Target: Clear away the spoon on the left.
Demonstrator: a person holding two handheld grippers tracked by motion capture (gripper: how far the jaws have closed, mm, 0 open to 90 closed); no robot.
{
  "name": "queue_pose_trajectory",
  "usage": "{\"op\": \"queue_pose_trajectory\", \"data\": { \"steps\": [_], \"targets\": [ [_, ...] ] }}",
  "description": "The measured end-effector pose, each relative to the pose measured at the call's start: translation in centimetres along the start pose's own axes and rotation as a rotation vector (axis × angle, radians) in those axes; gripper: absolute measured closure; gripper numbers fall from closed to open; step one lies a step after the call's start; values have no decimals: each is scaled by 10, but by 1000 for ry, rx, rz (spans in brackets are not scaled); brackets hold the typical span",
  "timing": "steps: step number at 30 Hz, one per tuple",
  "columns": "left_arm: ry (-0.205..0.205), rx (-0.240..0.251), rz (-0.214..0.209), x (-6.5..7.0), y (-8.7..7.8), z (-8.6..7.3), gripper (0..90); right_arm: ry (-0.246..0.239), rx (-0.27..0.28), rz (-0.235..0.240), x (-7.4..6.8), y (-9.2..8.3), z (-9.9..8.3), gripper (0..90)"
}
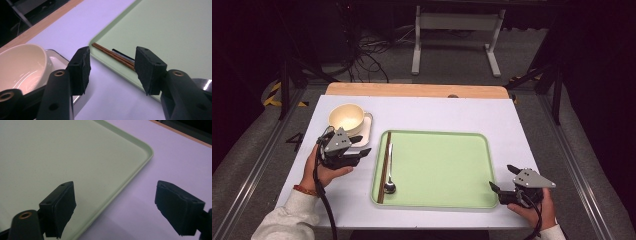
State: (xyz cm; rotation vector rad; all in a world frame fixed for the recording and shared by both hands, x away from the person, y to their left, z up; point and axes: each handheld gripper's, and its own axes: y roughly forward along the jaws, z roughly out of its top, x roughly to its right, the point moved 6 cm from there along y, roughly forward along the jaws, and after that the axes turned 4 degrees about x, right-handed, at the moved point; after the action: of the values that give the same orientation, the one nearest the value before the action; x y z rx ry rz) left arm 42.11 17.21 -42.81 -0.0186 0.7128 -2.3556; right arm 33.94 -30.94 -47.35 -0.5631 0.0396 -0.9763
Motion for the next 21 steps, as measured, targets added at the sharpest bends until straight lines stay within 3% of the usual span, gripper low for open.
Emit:
{"op": "queue_pose_trajectory", "data": {
  "steps": [8, 15, 21],
  "targets": [
    [-41, 22, 44, -13, -7, -2, 374, 0, 4, 1, 0, 0, 0, 171],
    [-76, 59, 74, -24, -17, -2, 381, -1, -1, 4, -1, 0, 0, 171],
    [-100, 71, 75, -32, -21, -4, 367, 2, -1, 4, -1, 0, 0, 172]
  ]
}}
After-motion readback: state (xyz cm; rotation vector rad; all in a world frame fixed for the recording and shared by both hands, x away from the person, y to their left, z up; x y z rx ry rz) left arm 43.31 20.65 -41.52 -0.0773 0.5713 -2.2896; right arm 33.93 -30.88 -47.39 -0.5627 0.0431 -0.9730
